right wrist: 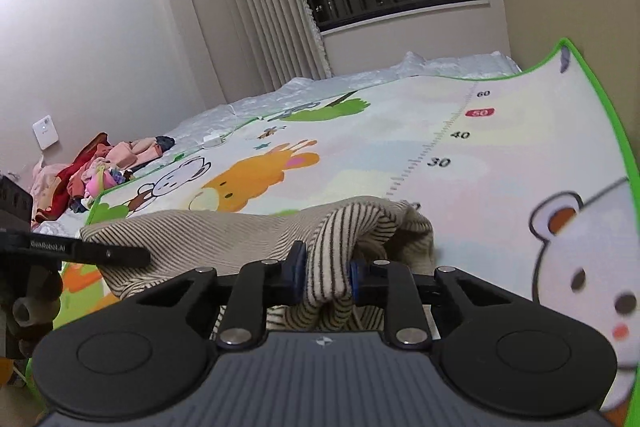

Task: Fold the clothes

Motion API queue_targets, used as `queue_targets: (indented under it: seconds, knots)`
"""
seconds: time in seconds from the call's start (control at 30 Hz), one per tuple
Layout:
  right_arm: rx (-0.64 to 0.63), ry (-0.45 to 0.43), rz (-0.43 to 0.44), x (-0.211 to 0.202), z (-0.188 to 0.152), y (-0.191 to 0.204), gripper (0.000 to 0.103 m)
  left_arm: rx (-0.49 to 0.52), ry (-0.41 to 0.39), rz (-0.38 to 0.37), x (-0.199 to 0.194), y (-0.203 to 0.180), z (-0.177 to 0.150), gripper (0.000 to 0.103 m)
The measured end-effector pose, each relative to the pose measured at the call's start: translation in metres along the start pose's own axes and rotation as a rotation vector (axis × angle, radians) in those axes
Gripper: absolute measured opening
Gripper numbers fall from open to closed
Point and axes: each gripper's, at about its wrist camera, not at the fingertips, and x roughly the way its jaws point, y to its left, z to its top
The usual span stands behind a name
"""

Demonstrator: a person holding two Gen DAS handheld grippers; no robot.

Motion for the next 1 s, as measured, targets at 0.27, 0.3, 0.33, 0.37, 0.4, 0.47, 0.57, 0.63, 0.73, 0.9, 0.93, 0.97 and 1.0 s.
queue_targets:
  seconds: [0.27, 0.3, 0.33, 0.37, 0.4, 0.47, 0.57, 0.63, 0.73, 0.9, 0.93, 0.97, 1.0]
  knots:
    - [0.066, 0.098, -0.037, -0.002, -0.047, -0.015, 0.020, -0.052, 0.075, 0.063, 0.000, 0.016, -0.045, 0.043]
    - [0.069, 0.102, -0.042, -0.002, -0.052, -0.018, 0.021, -0.056, 0.080, 0.072, 0.000, 0.018, -0.050, 0.043]
    - [0.069, 0.104, -0.047, -0.002, -0.055, -0.019, 0.021, -0.048, 0.078, 0.080, -0.001, 0.019, -0.052, 0.045]
    - [0.063, 0.101, -0.052, -0.003, -0.056, -0.018, 0.024, -0.035, 0.074, 0.087, -0.002, 0.018, -0.054, 0.045]
    - [0.052, 0.096, -0.059, -0.004, -0.055, -0.017, 0.027, -0.020, 0.070, 0.098, -0.005, 0.016, -0.055, 0.046]
    - [0.023, 0.079, -0.081, -0.009, -0.050, -0.015, 0.037, 0.014, 0.055, 0.134, -0.012, 0.007, -0.053, 0.051]
    - [-0.006, 0.015, -0.105, -0.018, -0.034, -0.014, 0.052, 0.042, 0.004, 0.170, -0.032, -0.005, -0.046, 0.060]
    - [-0.012, -0.033, -0.107, -0.020, -0.019, -0.013, 0.061, 0.038, -0.036, 0.150, -0.045, -0.013, -0.040, 0.066]
    - [-0.051, -0.026, -0.093, -0.003, -0.002, -0.008, 0.070, 0.031, -0.049, 0.064, -0.050, -0.029, -0.033, 0.070]
    - [-0.117, 0.090, -0.191, 0.051, 0.000, -0.011, 0.077, -0.063, 0.120, -0.096, -0.013, -0.036, -0.048, 0.074]
    - [-0.096, 0.103, -0.198, 0.056, -0.004, -0.018, 0.077, -0.093, 0.161, -0.105, -0.003, -0.034, -0.053, 0.074]
    - [-0.061, 0.109, -0.184, 0.056, -0.007, -0.024, 0.076, -0.113, 0.186, -0.106, 0.004, -0.031, -0.058, 0.074]
    - [-0.029, 0.114, -0.166, 0.056, -0.011, -0.029, 0.064, -0.122, 0.190, -0.105, 0.007, -0.029, -0.061, 0.074]
